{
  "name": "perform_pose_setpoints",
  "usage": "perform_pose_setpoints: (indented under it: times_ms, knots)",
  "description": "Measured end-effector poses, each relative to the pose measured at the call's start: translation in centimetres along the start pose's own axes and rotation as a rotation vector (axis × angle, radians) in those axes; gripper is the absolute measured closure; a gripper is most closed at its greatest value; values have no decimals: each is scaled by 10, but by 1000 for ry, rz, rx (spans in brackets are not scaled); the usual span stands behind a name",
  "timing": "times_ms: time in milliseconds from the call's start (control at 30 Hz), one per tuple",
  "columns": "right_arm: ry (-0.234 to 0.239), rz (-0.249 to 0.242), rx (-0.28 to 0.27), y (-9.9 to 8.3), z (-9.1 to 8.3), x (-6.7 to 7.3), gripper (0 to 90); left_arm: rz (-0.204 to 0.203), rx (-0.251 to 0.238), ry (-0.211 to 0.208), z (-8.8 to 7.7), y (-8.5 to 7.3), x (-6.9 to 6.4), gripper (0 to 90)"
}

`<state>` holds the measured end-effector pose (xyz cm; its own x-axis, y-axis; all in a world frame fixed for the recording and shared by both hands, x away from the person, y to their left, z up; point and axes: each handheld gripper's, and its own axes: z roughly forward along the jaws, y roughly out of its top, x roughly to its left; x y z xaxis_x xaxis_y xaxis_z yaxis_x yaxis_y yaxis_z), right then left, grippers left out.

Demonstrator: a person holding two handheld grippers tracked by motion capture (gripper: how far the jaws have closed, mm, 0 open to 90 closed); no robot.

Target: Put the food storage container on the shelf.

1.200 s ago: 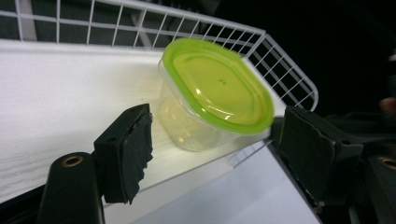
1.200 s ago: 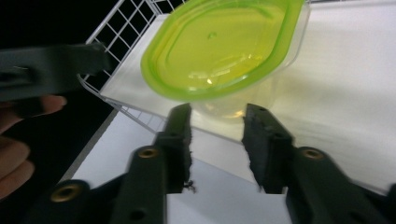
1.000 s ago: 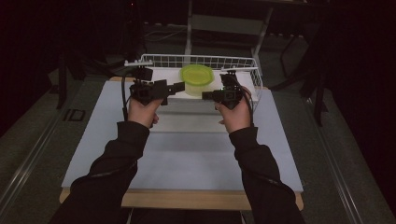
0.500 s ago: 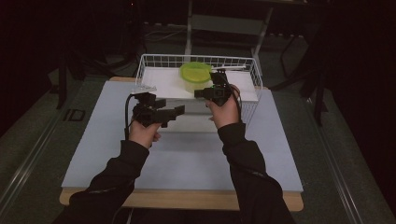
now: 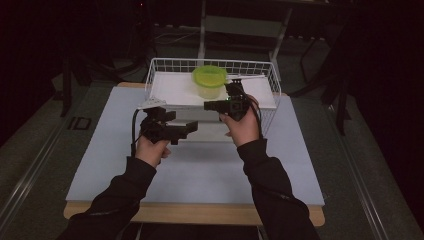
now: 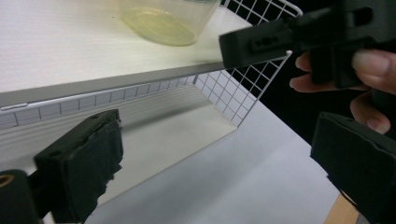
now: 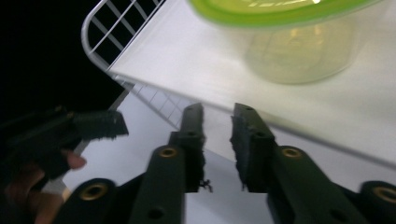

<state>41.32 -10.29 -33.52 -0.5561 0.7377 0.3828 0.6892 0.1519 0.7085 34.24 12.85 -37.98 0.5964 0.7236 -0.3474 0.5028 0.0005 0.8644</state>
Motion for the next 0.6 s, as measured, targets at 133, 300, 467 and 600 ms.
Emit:
perform_pose_setpoints:
  times_ms: [133,300,467,600]
  knots:
    - [5,-89,-10,-13,-9,8,532,34,-11,-56,-7,-7,-2,27]
    - [6,-179,-49,-34,-17,12,381,107,-24,-63,-16,-20,-7,27]
    - [74,-232,-50,-58,-20,9,241,156,-15,-77,-20,-32,-12,27]
    - [77,-247,-57,-73,-19,3,222,171,8,-98,-19,-42,-12,27]
